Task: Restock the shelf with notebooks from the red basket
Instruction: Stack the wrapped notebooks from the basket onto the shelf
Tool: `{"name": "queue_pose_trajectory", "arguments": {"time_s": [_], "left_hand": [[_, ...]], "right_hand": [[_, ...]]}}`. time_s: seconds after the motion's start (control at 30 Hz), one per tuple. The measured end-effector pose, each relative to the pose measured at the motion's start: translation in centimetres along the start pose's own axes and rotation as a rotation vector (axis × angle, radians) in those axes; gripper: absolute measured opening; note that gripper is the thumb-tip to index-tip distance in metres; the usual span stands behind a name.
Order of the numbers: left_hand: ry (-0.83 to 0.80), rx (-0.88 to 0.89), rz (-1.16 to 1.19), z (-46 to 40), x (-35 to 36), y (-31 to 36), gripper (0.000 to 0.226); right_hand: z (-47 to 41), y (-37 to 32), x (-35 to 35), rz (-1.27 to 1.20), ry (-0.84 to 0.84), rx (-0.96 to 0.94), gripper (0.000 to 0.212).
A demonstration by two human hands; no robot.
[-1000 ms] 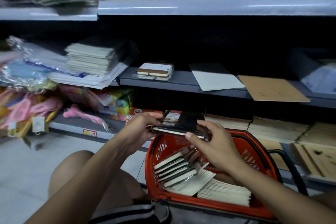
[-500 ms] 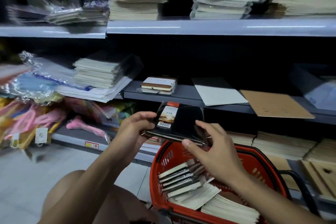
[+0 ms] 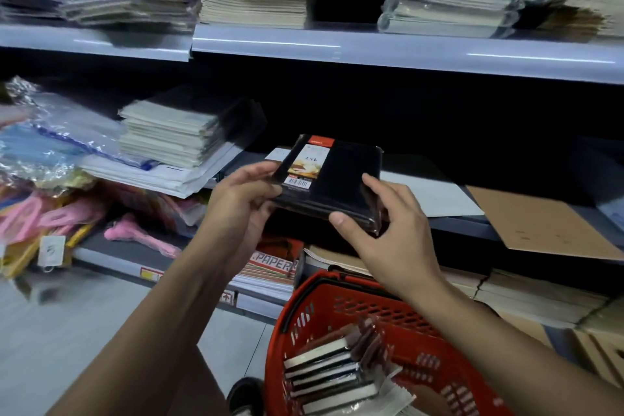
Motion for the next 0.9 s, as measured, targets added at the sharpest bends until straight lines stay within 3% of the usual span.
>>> {"name": "queue_pose_trajectory", "arguments": {"time_s": [0.33, 0.47, 0.9], "left_hand": [[-0.098, 0.145, -0.352, -9.1, -0.5, -0.9, 0.056], [-0.134, 0.259, -0.568, -11.5, -1.8, -2.2, 0.048], [-0.038, 0.361, -0.76, -16.9, -5.3, -7.5, 0.034]], "right_hand": [[-9.8, 1.3, 3.6, -0.013, 0.037, 0.01, 0.088], [-12.3, 2.4, 5.4, 0.019, 0.022, 0.003, 0.085], [-16.5, 5.9, 12.5, 0.09, -0.01, 0.072, 0.08]]}}
Point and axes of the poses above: each hand's wrist, its own z-axis away from the middle knuckle, its own x-axis out of the palm, y = z × x, the point moved 5 cm from there along -z, towards the middle knuckle, and after that the axes turned 9 degrees about x, right-handed, at the moved point
